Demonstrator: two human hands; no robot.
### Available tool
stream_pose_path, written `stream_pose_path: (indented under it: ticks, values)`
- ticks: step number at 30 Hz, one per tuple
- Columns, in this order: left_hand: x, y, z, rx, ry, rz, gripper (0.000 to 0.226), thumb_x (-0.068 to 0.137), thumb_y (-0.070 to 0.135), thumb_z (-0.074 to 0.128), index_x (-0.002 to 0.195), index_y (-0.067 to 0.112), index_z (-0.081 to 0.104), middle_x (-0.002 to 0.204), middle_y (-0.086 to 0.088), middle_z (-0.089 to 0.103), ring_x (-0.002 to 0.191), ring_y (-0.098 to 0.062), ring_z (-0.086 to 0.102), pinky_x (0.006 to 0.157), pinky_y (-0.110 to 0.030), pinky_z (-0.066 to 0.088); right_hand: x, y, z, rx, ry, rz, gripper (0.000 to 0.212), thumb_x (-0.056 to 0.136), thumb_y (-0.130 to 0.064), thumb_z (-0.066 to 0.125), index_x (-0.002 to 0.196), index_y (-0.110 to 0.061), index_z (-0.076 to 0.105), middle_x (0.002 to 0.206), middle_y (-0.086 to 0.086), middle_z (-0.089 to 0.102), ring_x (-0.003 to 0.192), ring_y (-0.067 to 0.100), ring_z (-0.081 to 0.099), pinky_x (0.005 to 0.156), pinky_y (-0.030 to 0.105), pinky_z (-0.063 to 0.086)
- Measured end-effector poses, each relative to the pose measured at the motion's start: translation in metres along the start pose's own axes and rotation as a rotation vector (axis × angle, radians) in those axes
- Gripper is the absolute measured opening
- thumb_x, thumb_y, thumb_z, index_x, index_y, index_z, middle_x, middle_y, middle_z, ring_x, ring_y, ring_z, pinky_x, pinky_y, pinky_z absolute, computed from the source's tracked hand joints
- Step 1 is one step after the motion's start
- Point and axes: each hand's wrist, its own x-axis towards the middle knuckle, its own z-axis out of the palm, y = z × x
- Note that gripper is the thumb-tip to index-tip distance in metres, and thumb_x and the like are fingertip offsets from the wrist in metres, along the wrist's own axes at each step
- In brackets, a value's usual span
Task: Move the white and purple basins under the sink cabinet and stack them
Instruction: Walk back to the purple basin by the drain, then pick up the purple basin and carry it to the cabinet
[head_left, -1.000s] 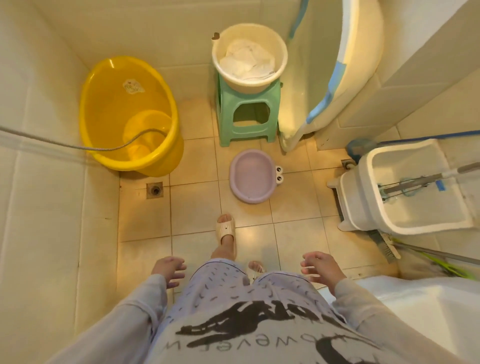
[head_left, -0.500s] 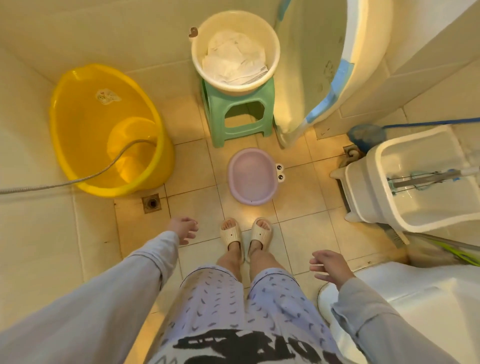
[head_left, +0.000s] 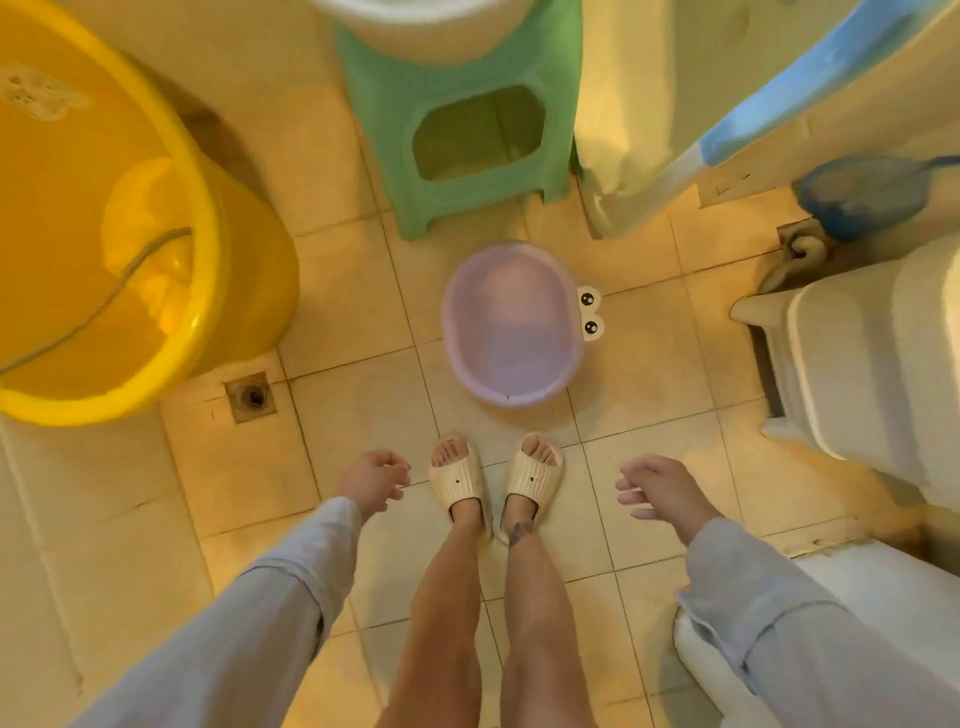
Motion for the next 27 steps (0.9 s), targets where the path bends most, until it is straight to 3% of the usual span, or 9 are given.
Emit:
stream_pose_path:
  ticks: [4,6,8,10,13,17,19,24,27]
  values:
    - [0.102,0.032,0.034,0.03,0.038,0.048,0.018,0.087,0.01,0.047,0.099,0.008,0.061,0.094,-0.009,0.061,0.081,-0.021,0.055,0.061,-0.028,0.042,0.106,-0.017,0.022,-0.027,0.036,0.028,0.013,0.089,-0.006,0.046,0.092,-0.01,0.058,0.087,0.013,0.061,0.069,0.023,0.056,0.059,0.03,0.045]
    - [0.153,0.051,0.049,0.036,0.059,0.07,0.019,0.086,0.012,0.049,0.102,0.006,0.059,0.097,-0.015,0.059,0.092,-0.026,0.055,0.074,-0.037,0.048,0.158,-0.023,0.032,0.007,0.062,0.038,0.015,0.087,-0.004,0.05,0.099,-0.01,0.057,0.092,0.014,0.06,0.076,0.024,0.057,0.06,0.031,0.047]
    - [0.204,0.065,0.061,0.035,0.09,0.07,0.035,0.087,0.015,0.051,0.118,0.001,0.053,0.117,-0.021,0.059,0.112,-0.033,0.055,0.096,-0.044,0.045,0.203,-0.026,0.046,0.069,0.062,0.053,0.028,0.087,-0.004,0.055,0.115,-0.008,0.055,0.101,0.013,0.058,0.087,0.025,0.058,0.069,0.036,0.051]
    - [0.246,0.073,0.068,0.002,0.134,0.052,0.054,0.087,0.017,0.05,0.138,0.003,0.04,0.136,-0.021,0.051,0.125,-0.036,0.048,0.103,-0.043,0.043,0.242,-0.027,0.059,0.122,0.069,0.053,0.046,0.086,-0.007,0.059,0.131,-0.008,0.047,0.108,0.011,0.055,0.095,0.023,0.056,0.083,0.04,0.05]
    - [0.29,0.081,0.073,-0.066,0.178,0.028,0.062,0.086,0.016,0.05,0.144,0.004,0.03,0.137,-0.02,0.049,0.122,-0.036,0.05,0.093,-0.039,0.044,0.284,-0.026,0.075,0.28,0.046,0.045,0.059,0.085,-0.013,0.063,0.139,-0.012,0.038,0.118,0.012,0.058,0.106,0.025,0.057,0.095,0.042,0.047]
    - [0.31,0.084,0.078,-0.273,-0.019,-0.009,0.031,0.085,0.014,0.052,0.115,0.008,0.054,0.105,-0.008,0.057,0.101,-0.027,0.052,0.077,-0.035,0.043,0.314,-0.025,0.094,0.5,-0.033,0.012,0.038,0.089,-0.006,0.057,0.125,-0.012,0.048,0.133,0.015,0.056,0.119,0.032,0.055,0.1,0.05,0.045]
    - [0.306,0.083,0.082,-0.373,-0.072,0.004,0.025,0.087,0.015,0.05,0.111,0.011,0.055,0.104,-0.007,0.056,0.096,-0.026,0.052,0.079,-0.036,0.044,0.316,-0.023,0.095,0.58,-0.075,-0.014,0.028,0.09,-0.002,0.055,0.115,-0.013,0.051,0.13,0.013,0.057,0.117,0.031,0.055,0.101,0.052,0.043]
    - [0.249,0.075,0.077,-0.429,-0.013,0.011,0.022,0.088,0.011,0.048,0.11,0.01,0.052,0.096,-0.008,0.056,0.087,-0.027,0.053,0.076,-0.036,0.047,0.254,-0.015,0.079,0.61,-0.08,-0.079,0.023,0.09,0.002,0.052,0.108,-0.013,0.054,0.104,0.005,0.064,0.092,0.02,0.062,0.09,0.048,0.049]
    - [0.176,0.065,0.056,-0.395,-0.051,0.019,0.017,0.082,0.007,0.05,0.097,0.009,0.058,0.086,-0.005,0.06,0.077,-0.024,0.057,0.067,-0.031,0.05,0.181,-0.015,0.061,0.591,-0.091,-0.07,0.031,0.09,0.001,0.053,0.118,-0.013,0.053,0.102,0.004,0.064,0.092,0.022,0.061,0.077,0.042,0.052]
